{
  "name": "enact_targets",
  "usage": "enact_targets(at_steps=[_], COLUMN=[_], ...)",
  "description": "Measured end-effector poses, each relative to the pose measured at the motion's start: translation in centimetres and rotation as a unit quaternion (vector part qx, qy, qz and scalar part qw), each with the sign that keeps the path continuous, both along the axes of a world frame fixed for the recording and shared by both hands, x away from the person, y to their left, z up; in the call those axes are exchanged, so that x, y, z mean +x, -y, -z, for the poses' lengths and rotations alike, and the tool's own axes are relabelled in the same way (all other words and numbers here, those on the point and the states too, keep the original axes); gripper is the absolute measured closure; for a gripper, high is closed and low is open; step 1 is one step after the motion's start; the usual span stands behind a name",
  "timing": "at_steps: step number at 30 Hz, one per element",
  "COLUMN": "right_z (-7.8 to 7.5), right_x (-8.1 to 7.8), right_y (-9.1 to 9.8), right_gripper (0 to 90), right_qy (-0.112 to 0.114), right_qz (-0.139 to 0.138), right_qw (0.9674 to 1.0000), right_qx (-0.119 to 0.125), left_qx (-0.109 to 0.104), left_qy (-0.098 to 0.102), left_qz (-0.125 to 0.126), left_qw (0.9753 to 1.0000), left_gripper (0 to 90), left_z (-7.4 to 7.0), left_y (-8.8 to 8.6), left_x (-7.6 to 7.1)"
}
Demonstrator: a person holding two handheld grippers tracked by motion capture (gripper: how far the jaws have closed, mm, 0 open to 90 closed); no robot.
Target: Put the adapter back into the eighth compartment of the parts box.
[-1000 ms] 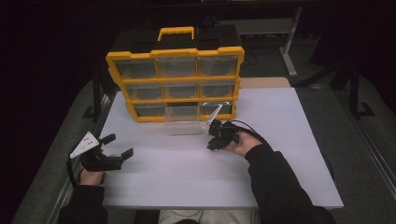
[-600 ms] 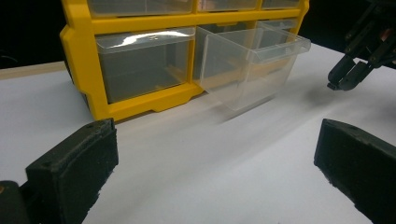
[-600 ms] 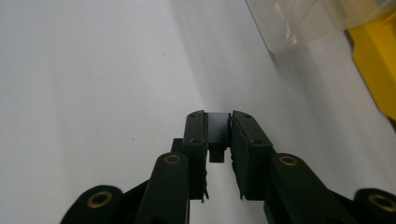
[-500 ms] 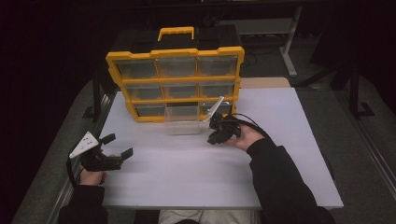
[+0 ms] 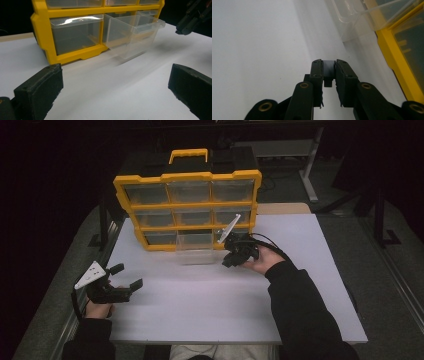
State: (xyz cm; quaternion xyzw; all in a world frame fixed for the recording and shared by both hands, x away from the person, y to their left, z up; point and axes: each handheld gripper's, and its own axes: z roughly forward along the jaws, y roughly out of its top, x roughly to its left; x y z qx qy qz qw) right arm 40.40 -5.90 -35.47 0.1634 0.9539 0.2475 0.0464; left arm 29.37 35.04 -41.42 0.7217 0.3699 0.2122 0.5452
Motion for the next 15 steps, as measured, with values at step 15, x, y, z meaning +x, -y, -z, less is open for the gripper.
enact_targets(at_steps=[15], right_z=[-1.7], right_x=[0.4], right_y=[0.0], right_gripper=[74.7], right_qy=[0.003], right_qz=[-0.001], right_qw=[1.0000], right_qx=[-0.005], left_qx=[0.011], left_qy=[-0.001], left_qz=[0.007], left_qw=[0.9999], left_gripper=[0.0], left_z=[0.1], left_y=[0.2], left_x=[0.1])
